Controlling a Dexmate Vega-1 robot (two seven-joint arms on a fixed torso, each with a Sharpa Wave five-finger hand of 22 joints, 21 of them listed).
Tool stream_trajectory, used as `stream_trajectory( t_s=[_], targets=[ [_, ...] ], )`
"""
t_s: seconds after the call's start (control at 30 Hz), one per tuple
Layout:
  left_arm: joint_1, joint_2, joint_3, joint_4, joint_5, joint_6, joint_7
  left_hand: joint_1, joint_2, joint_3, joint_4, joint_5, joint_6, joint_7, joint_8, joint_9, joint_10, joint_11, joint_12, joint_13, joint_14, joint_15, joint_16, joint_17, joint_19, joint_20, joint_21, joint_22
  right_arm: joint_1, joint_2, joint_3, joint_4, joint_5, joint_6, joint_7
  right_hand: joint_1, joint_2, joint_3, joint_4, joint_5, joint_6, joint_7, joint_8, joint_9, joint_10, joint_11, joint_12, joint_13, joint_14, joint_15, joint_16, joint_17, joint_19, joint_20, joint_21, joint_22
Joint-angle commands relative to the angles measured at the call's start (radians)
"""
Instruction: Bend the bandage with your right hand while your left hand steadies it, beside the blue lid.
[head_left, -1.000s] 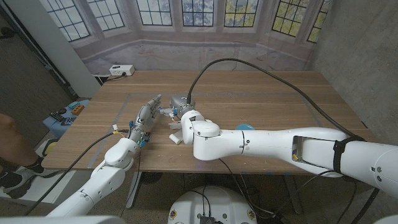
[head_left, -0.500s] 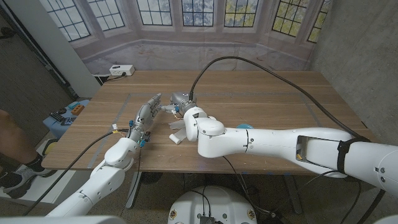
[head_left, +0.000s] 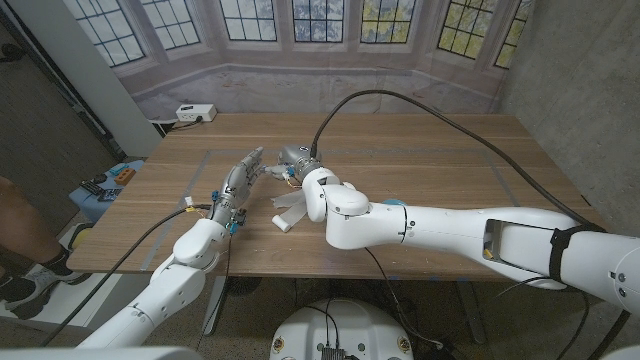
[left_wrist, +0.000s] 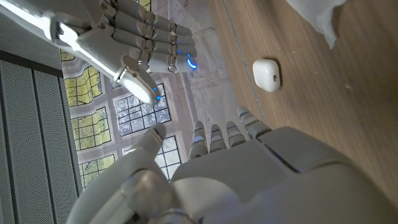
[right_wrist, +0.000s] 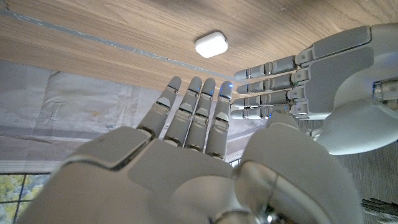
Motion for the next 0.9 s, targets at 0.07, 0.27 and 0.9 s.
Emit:
stream_trajectory(
  t_s=[0.07, 0.27, 0.9],
  targets=[
    [-0.023, -0.014, 0.008, 0.008, 0.008, -0.006, 0.003, 0.012, 0.001, 0.003, -0.004, 0.007, 0.01, -0.002, 0.001, 0.004, 0.01, 0.002, 0.003, 0.004, 0.0, -0.005, 0.001, 0.001, 0.003, 0.0, -0.001, 0.005, -0.026, -0.022, 0.037, -0.004, -0.052, 0.03, 0.043, -0.002, 0.005, 0.004, -0.008, -0.001, -0.031, -0.003, -0.009, -0.001, -0.023, 0.001, -0.011, -0.005, -0.022, 0.005, -0.009, -0.003, -0.004, -0.002, 0.003, 0.004],
    [-0.026, -0.013, 0.011, 0.01, 0.007, -0.003, -0.001, 0.013, 0.001, 0.003, -0.005, 0.007, 0.009, -0.003, 0.001, 0.004, 0.01, 0.001, 0.003, 0.004, 0.0, -0.005, 0.001, 0.001, 0.003, 0.0, -0.001, 0.005, -0.043, -0.028, 0.061, 0.001, -0.068, 0.047, 0.058, 0.0, 0.005, 0.005, -0.014, -0.001, -0.048, -0.001, -0.009, -0.001, -0.04, -0.002, -0.019, -0.01, -0.036, 0.004, -0.013, -0.006, 0.0, -0.002, 0.005, 0.004],
    [-0.023, -0.002, 0.005, -0.004, 0.007, 0.009, 0.005, 0.016, 0.002, 0.0, -0.006, 0.007, 0.009, -0.003, 0.001, 0.004, 0.01, 0.001, 0.002, 0.004, 0.0, -0.005, 0.001, 0.001, 0.003, 0.0, -0.001, 0.005, -0.136, -0.097, 0.222, 0.027, -0.068, 0.344, 0.079, 0.012, 0.095, 0.059, -0.027, -0.001, -0.157, -0.029, -0.008, -0.006, -0.159, -0.026, -0.038, -0.046, -0.161, -0.025, -0.034, -0.02, -0.043, -0.057, -0.005, 0.003]
  ],
)
